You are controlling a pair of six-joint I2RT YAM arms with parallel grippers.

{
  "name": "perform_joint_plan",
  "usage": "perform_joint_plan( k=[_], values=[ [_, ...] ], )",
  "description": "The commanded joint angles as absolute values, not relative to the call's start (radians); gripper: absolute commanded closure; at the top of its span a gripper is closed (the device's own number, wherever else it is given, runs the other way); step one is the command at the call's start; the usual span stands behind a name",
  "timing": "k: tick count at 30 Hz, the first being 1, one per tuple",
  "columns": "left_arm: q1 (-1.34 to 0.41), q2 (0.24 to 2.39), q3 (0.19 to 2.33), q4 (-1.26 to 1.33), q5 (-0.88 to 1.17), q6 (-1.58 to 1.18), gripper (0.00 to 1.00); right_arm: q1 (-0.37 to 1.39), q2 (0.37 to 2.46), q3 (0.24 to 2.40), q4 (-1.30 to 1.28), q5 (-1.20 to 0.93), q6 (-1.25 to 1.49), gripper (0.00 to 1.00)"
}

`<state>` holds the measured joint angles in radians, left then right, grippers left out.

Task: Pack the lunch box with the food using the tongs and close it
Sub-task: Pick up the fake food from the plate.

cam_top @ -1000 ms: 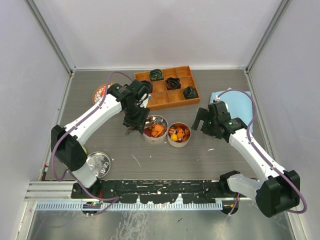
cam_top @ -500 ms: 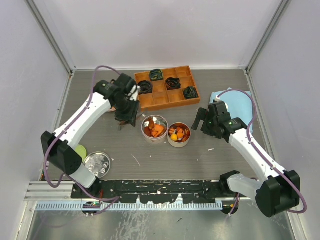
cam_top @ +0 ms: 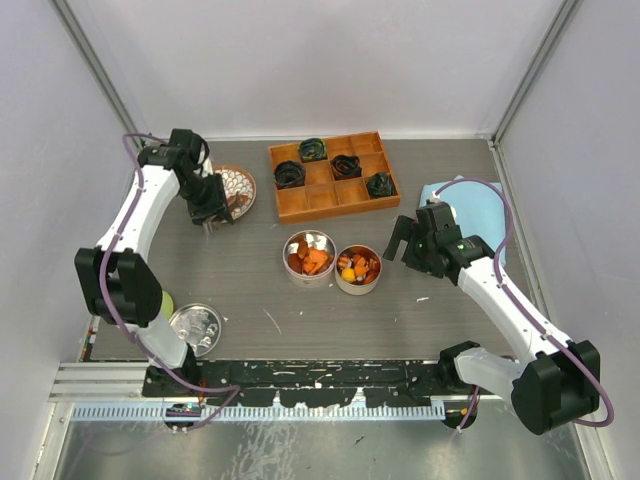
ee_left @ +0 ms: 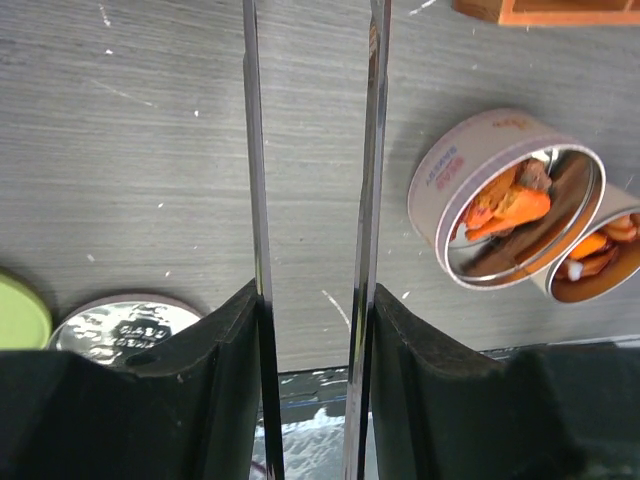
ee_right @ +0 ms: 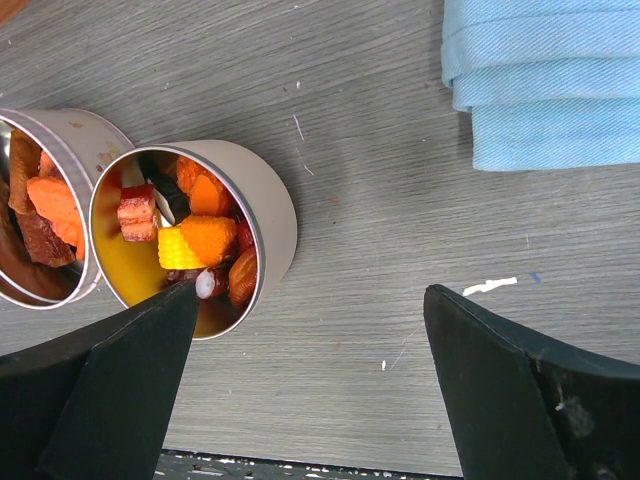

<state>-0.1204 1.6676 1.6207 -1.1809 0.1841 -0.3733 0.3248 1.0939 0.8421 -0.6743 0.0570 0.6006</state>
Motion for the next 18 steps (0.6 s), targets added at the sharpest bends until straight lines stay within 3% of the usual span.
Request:
perform_joint_plan(
  k=[1, 18],
  values=[
    [-0.106, 1.738, 1.681, -1.107, 0.250, -0.460, 0.58, 0.321, 1.088, 0.872, -0.643, 0.066, 0.604, 0.00],
    [-0.084, 1.861, 1.726, -1.041, 0.218, -0.613, 0.54, 0.321, 1.101, 0.871, -0.646, 0.080, 0.592, 0.00]
  ],
)
